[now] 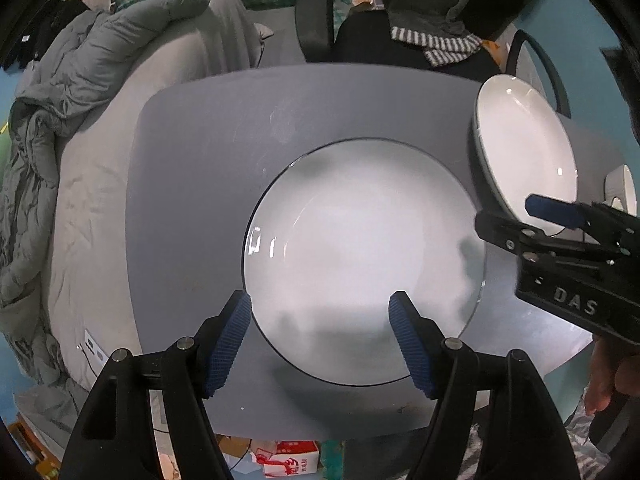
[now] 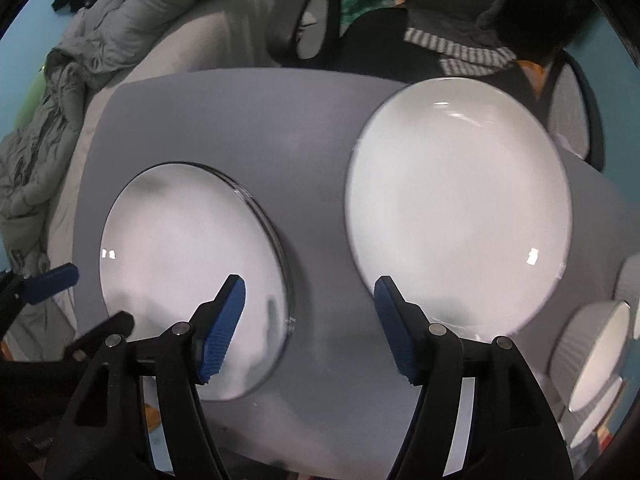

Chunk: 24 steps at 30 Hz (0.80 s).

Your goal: Organize plates and bowls

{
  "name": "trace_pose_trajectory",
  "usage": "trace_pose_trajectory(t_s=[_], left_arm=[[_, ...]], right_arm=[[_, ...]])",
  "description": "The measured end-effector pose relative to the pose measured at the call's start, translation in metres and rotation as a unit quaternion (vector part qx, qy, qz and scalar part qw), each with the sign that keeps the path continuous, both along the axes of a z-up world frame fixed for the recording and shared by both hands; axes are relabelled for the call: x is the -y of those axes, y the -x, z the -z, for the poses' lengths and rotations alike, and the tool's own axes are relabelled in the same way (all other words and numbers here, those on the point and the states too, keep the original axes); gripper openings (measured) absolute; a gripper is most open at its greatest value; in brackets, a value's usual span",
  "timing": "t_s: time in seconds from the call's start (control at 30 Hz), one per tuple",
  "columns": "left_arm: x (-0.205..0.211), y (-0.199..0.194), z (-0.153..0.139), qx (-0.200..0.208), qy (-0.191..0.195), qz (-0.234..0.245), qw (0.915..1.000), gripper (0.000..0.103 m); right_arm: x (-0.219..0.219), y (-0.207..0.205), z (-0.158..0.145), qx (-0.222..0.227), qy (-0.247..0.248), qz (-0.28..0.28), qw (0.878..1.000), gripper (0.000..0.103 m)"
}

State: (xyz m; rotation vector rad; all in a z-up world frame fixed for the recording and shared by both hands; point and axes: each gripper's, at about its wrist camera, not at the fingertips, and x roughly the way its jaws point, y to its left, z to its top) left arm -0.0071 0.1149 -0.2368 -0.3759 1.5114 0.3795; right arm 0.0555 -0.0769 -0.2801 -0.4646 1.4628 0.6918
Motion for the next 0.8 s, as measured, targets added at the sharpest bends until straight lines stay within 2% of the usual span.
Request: trace_pose_trajectory(t_s=[0.2, 0.4, 0.63, 0.8], left_arm=[[0.007, -0.015, -0.011, 0.021, 0.025, 0.003, 0.9995, 0.074], [0.029, -0.053, -0.014, 0.032, 0.039, 0.031, 0.9982, 0.074], [0.046, -0.107, 0.001, 0.015, 0.030, 0.050, 0.9982, 0.076], [0.046, -0.132, 0.021, 0.003, 0.043, 0.039, 0.9983, 0.078]], right_arm=[[0.025, -0.007, -0.032, 0.015, -0.012, 0.009, 1.000, 0.067], [0.057, -0.034, -0.047, 0.022, 0.004, 0.023, 0.999, 0.067], [0.098, -0.093, -0.042, 0.028, 0.020, 0.059, 0.998, 0.067], [0.111, -0.128, -0.025, 0.015, 0.026, 0.057, 0.998, 0.067]])
